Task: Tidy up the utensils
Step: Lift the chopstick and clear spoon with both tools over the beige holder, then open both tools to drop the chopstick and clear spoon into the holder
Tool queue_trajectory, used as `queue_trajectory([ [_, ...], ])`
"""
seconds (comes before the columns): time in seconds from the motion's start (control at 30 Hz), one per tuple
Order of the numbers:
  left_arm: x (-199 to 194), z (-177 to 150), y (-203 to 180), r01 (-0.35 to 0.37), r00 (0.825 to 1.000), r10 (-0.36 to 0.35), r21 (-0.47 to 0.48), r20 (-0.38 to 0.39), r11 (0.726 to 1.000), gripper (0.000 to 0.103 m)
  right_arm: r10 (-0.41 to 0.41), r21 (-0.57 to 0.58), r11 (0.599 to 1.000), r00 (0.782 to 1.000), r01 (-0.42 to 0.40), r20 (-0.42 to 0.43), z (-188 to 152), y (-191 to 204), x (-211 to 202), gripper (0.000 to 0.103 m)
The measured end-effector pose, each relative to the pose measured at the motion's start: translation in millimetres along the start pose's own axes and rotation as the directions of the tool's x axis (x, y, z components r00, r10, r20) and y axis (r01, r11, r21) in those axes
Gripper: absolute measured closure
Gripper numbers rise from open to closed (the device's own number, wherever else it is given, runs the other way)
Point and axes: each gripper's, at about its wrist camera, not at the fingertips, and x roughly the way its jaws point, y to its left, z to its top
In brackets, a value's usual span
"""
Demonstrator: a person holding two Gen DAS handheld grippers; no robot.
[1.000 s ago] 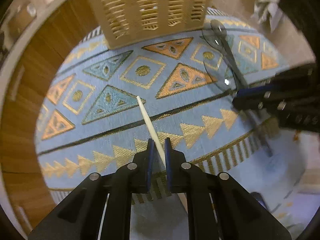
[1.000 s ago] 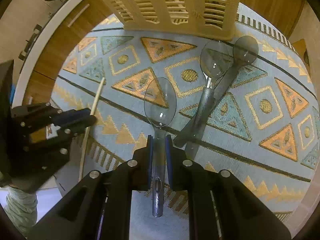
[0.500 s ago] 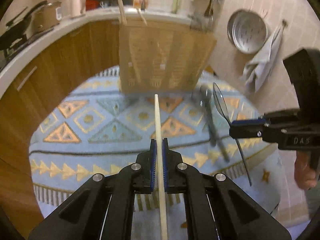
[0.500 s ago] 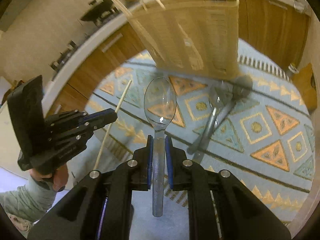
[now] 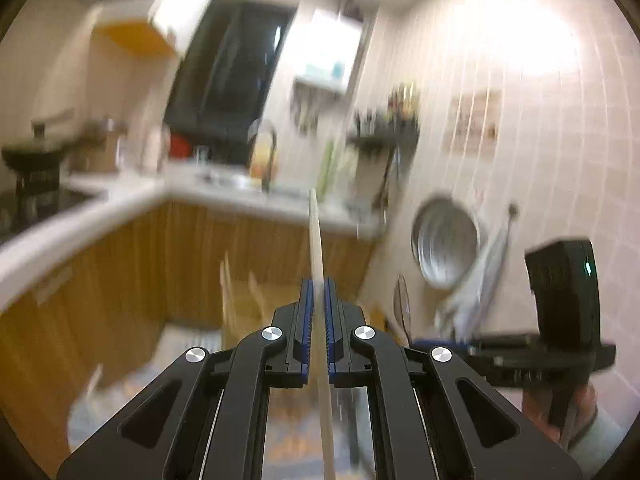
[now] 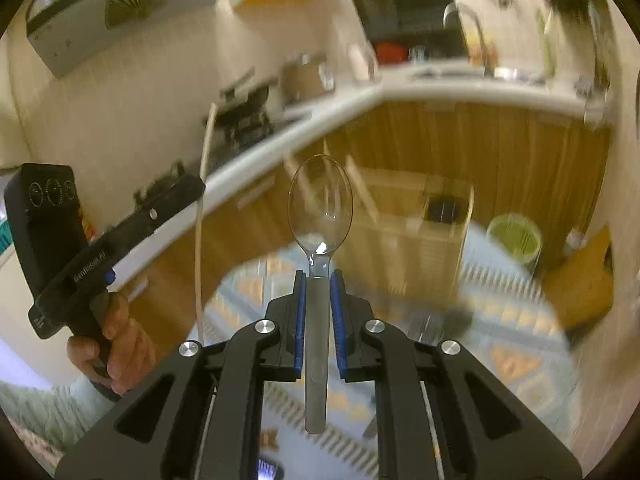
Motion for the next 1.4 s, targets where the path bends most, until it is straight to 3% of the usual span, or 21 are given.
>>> queue_trajectory([
  [0.2, 44, 35, -8, -0.012, 0.985, 0.017, -0.028, 0.172, 1.000, 0.100, -0.111, -0.011, 0.993, 0.979, 0.114, 0.169, 45, -9, 0, 0.093],
  [0.33, 78, 36, -9, -0.061, 0.974, 0.069, -0.041, 0.216, 0.997, 0.100, -0.172, -0.002, 0.984, 0.953, 0.178, 0.249, 60, -23, 15, 0.093],
  [0.43, 100, 30, -17, -0.083, 0.975, 0.081, -0.001, 0.207, 0.997, 0.100, -0.199, -0.029, 0.976, 0.935, 0.217, 0.293, 64, -33, 33, 0.093],
  [0.53, 112, 24, -18, -0.100, 0.970, 0.094, 0.014, 0.222, 0.995, 0.099, -0.216, -0.039, 0.971, 0.930, 0.238, 0.299, 63, -43, 50, 0.093],
  [0.7, 142, 6, -11, -0.183, 0.953, 0.175, 0.008, 0.249, 0.983, 0.099, -0.232, -0.033, 0.966, 0.916, 0.257, 0.328, 53, -59, 69, 0.093],
  [0.83, 154, -10, -7, -0.227, 0.946, 0.215, 0.020, 0.244, 0.974, 0.099, -0.234, -0.010, 0.968, 0.916, 0.251, 0.327, 41, -73, 80, 0.093],
  [0.97, 161, -20, -5, -0.233, 0.952, 0.217, 0.050, 0.217, 0.971, 0.099, -0.225, -0.002, 0.971, 0.912, 0.240, 0.342, 30, -80, 85, 0.093],
  [1.1, 156, -25, -6, -0.249, 0.941, 0.228, 0.056, 0.250, 0.967, 0.098, -0.206, 0.001, 0.976, 0.916, 0.219, 0.346, 23, -84, 87, 0.092],
  [1.2, 153, -27, -5, -0.243, 0.944, 0.221, 0.060, 0.247, 0.968, 0.091, -0.192, -0.004, 0.979, 0.925, 0.204, 0.327, 17, -87, 86, 0.092],
  [1.27, 150, -28, -3, -0.229, 0.951, 0.211, 0.058, 0.225, 0.972, 0.078, -0.185, -0.003, 0.981, 0.934, 0.195, 0.305, 12, -89, 84, 0.089],
  [1.3, 147, -30, -1, -0.227, 0.954, 0.210, 0.054, 0.215, 0.972, 0.073, -0.181, -0.002, 0.982, 0.939, 0.190, 0.292, 9, -90, 83, 0.082],
  [1.4, 134, -29, 4, -0.215, 0.959, 0.204, 0.038, 0.198, 0.976, 0.073, -0.191, 0.005, 0.980, 0.941, 0.197, 0.279, 1, -91, 73, 0.054],
])
